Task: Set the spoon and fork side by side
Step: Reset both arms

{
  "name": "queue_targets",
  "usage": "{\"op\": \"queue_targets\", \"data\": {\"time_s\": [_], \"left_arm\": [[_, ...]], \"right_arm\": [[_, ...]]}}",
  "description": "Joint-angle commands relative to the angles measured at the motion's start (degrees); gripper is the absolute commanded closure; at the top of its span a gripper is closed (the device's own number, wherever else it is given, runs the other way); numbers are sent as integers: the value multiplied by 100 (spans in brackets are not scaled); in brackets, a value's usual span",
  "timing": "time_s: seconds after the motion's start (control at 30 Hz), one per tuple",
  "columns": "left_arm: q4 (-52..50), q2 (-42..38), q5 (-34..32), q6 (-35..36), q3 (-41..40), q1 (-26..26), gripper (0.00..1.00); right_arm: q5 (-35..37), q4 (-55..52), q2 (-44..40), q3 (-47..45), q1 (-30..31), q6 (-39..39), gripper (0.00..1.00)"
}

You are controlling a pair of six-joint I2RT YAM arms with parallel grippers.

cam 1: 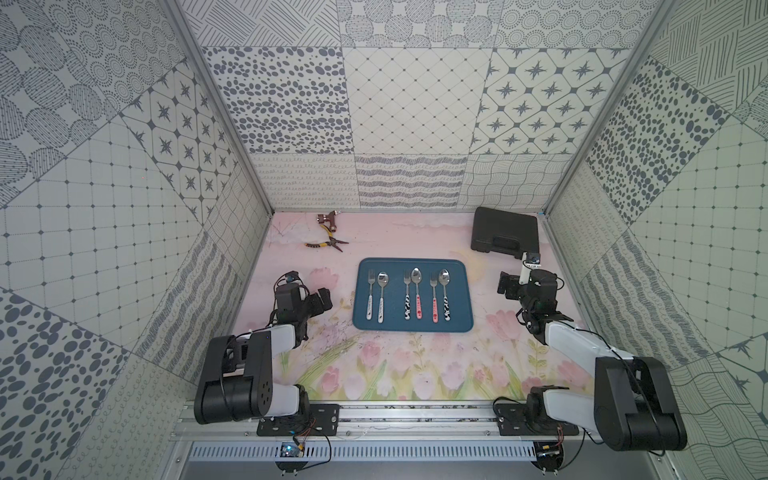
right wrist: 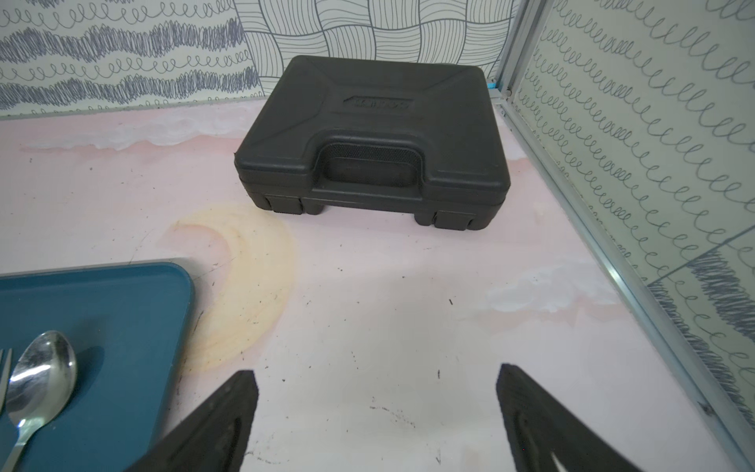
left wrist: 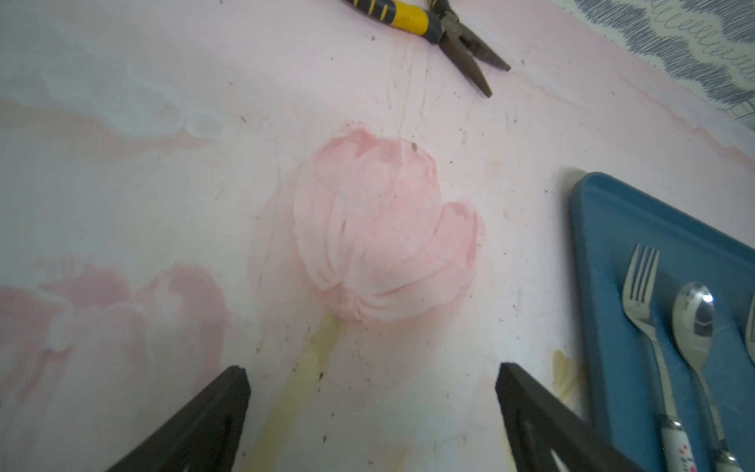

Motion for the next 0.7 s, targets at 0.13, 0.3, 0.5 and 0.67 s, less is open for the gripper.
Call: {"op": "queue_targets", "data": {"time_s": [0.13,0.3,0.5,0.67], "left_arm": [[2132,826,55,1118,79,-687,1],[1948,820,-198,1168,167,-790,1],[1797,783,-252,1168,203,-819,1],[1729,763,-247,1151,222,-816,1]], "right_arm": [[-505,3066,1274,-577,-67,19,3],[-1253,2463,1420,-116,45,-420,3],[-1043,2289,1416,-48,21,-287,3],[-1048,2295,1416,-36,21,-288,3]]}}
